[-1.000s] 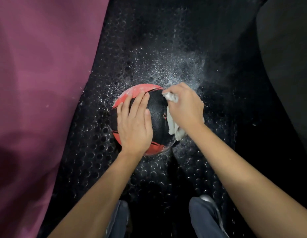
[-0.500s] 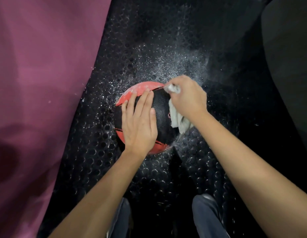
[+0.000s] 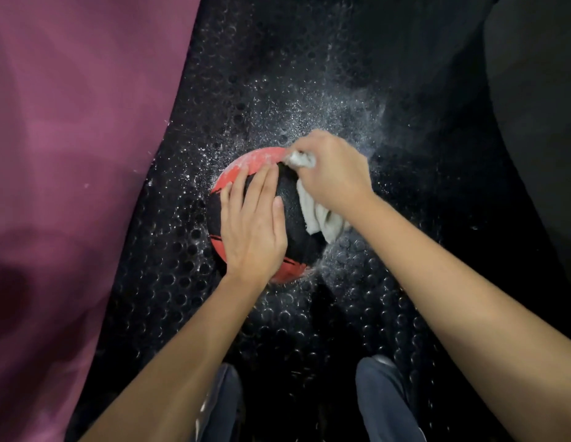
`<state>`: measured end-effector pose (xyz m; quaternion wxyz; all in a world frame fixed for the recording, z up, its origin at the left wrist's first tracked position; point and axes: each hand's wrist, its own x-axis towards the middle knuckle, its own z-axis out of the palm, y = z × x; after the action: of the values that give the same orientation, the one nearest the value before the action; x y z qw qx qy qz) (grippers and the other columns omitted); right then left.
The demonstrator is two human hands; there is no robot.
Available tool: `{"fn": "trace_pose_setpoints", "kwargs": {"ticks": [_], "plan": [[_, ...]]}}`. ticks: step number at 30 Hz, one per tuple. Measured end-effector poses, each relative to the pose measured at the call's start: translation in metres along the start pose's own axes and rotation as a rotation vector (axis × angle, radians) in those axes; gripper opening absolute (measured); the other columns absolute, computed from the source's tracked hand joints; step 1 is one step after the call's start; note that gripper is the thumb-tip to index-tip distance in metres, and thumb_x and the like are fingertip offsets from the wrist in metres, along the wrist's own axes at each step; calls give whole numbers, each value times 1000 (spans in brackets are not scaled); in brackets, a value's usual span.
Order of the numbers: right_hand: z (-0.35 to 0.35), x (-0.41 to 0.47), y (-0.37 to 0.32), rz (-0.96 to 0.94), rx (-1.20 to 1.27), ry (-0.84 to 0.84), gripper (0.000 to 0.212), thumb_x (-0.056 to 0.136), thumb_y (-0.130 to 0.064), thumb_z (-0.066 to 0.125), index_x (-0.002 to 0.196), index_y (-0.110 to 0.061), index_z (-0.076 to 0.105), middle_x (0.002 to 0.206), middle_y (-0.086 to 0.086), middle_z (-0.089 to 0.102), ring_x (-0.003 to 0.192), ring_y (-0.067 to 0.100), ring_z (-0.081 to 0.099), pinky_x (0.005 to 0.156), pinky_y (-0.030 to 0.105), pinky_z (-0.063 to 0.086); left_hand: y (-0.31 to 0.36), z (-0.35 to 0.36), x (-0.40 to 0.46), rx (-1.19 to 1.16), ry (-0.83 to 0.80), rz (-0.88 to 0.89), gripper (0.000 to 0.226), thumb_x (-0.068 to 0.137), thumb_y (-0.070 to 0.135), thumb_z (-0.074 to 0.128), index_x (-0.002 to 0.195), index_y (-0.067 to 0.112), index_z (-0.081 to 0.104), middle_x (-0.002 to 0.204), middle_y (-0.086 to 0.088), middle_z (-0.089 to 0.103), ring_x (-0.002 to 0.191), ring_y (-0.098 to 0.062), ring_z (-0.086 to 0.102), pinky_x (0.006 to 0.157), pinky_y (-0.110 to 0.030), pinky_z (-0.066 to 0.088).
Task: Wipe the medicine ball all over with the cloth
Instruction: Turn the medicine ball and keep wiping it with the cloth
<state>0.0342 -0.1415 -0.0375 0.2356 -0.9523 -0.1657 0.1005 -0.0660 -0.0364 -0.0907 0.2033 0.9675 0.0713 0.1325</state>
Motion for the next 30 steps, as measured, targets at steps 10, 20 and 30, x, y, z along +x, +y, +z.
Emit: {"fn": "trace_pose_setpoints", "kwargs": {"ticks": [10, 20, 30], "plan": [[-2, 3, 7, 129, 58, 9, 23, 90, -12, 53, 88, -29, 69, 89, -10, 60, 85, 14, 58, 63, 28, 39, 0, -2, 0, -10, -7, 4, 51, 101, 25, 22, 141, 6, 47, 145, -6, 49, 140, -27, 34, 116, -44, 21], [5, -13, 10, 163, 83, 95, 21, 91, -16, 56, 97, -31, 68, 106, -12, 60, 96, 14, 56, 67, 27, 36, 2, -2, 3, -28, -14, -2, 50, 101, 25, 23, 141, 7, 47, 145, -5, 49, 139, -28, 35, 115, -45, 22], [10, -21, 26, 241, 236, 146, 18, 93, -19, 56, 97, -31, 69, 98, -14, 58, 83, 9, 52, 58, 26, 30, 8, -6, 6, -52, -84, -49, 52, 101, 29, 21, 144, 11, 43, 149, -2, 44, 143, -24, 27, 118, -47, 19]]}}
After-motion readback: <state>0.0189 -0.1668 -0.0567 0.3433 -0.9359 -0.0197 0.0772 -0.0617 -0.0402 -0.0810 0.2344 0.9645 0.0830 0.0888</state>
